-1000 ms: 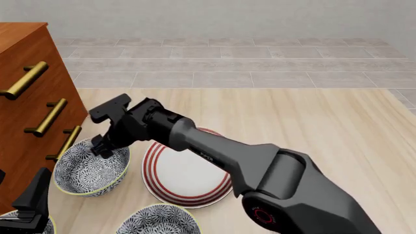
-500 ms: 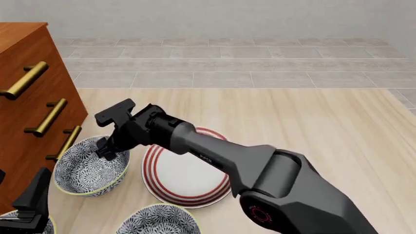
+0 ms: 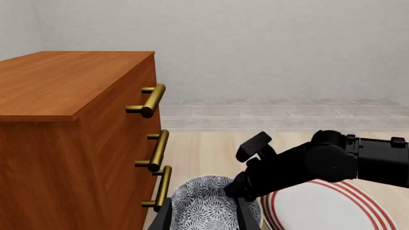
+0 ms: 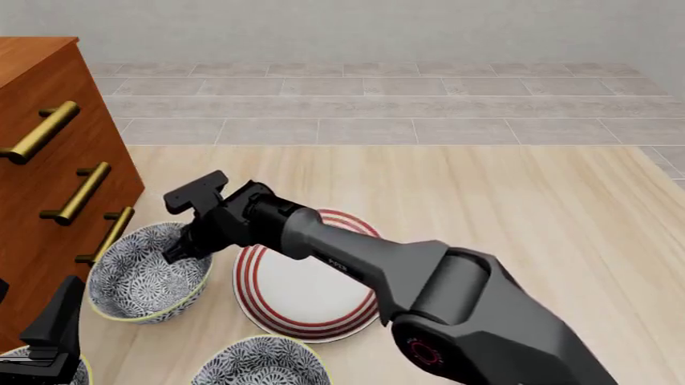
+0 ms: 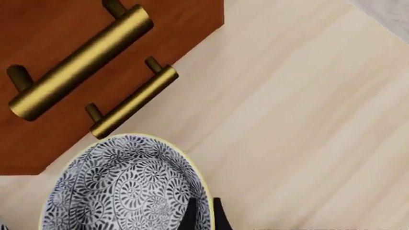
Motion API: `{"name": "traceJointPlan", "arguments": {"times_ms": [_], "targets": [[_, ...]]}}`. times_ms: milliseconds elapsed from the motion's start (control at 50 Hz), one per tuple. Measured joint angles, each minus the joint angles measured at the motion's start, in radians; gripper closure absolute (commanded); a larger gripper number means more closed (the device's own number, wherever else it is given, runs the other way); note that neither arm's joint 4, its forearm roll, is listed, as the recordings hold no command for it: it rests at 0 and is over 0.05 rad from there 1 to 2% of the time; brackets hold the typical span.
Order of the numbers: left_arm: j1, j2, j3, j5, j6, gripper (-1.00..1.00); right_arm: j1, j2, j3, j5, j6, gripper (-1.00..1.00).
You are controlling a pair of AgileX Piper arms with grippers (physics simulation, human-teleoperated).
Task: Pick up the bowl and put it in the front on the plate.
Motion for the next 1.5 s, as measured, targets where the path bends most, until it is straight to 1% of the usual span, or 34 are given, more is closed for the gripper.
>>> {"name": "traceJointPlan", "arguments": {"times_ms": [300,760,1500], "targets": [[0.0,0.0,0.0,0.0,0.0,-1.0,0.002,-0.024,0.033,-0.027,0.005,1.0],[0.0,0.0,0.0,0.0,0.0,-1.0,0.001,-0.051,0.064,-0.035,-0.007,1.0],[0.0,0.0,0.0,0.0,0.0,-1.0,-0.017,-0.125,0.11,-0.01,-0.034,1.0]]}}
